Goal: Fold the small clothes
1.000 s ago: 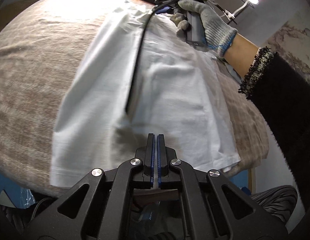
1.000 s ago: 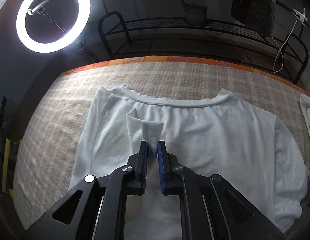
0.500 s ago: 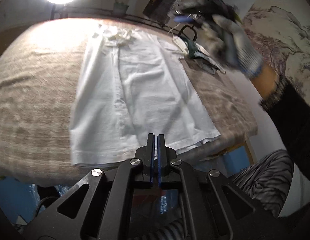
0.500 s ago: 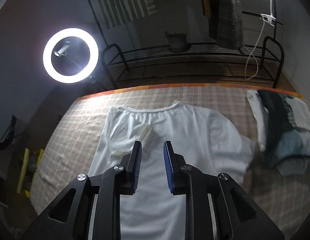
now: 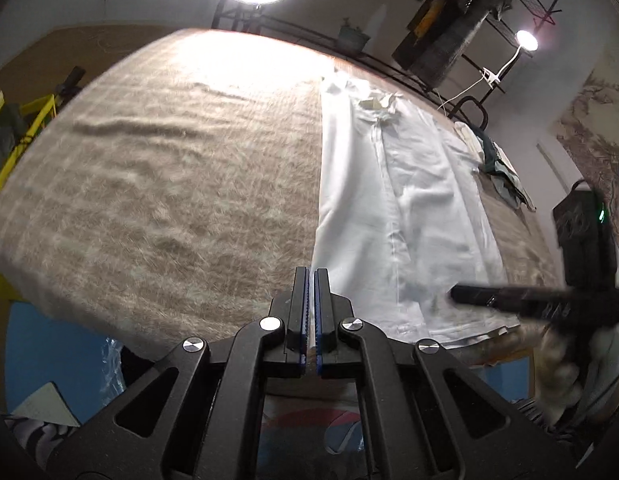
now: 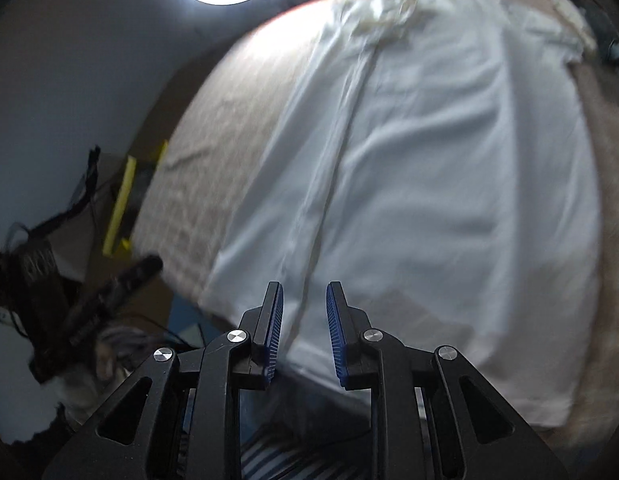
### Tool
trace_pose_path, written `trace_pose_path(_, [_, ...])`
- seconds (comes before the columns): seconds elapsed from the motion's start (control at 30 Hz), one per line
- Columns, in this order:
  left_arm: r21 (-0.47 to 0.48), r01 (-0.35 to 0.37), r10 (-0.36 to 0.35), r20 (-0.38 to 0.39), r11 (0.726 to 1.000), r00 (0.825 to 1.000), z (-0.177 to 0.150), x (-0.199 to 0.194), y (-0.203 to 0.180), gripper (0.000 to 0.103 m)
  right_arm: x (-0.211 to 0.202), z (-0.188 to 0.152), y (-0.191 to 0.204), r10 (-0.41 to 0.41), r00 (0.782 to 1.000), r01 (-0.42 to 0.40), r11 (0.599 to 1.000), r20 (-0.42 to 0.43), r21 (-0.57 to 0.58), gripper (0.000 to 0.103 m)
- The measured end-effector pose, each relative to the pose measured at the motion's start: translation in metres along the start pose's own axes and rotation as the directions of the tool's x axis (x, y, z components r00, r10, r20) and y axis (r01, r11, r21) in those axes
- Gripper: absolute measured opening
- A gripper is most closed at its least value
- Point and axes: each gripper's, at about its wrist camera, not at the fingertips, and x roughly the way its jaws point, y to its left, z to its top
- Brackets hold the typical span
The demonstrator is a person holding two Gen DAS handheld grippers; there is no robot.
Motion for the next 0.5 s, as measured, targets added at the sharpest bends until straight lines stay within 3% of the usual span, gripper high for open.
trace_pose_path(0.13, [0.022, -0.019, 0.019, 0.011, 1.0, 1.0, -0.002, 0.001, -0.004, 0.0, 0.023, -0.01, 0.01, -0.001, 0.999, -0.001, 0.999, -0.054, -0.034, 0.021])
trace_pose_path(0.27, [0.029, -0.026, 0.026, 0.014, 0.999, 1.0, -0.002, 0.004, -0.008, 0.0, 0.025, -0.014, 0.018, -0.009, 0.999, 0.006, 0.998, -0.046, -0.062, 0.021])
trace_pose_path(0.3, [0.031, -0.03, 0.029, 0.014, 0.999, 0.999, -0.002, 0.005, -0.009, 0.0, 0.026, -0.014, 0.019, 0.002, 0.999, -0.005, 0.998, -0.044, -0.059, 0.017])
trace_pose_path(0.33, [0.037, -0.037, 0.037, 0.015, 0.999, 0.999, -0.002, 0.006, -0.011, 0.0, 0.026, -0.015, 0.017, 0.007, 0.999, -0.009, 0.998, -0.041, -0.055, 0.002])
trace_pose_path(0.5, [0.063, -0.056, 0.055, 0.018, 0.996, 0.998, -0.004, 0.01, -0.016, 0.0, 0.006, -0.022, 0.015, 0.04, 0.999, -0.04, 0.999, 0.012, -0.032, 0.002])
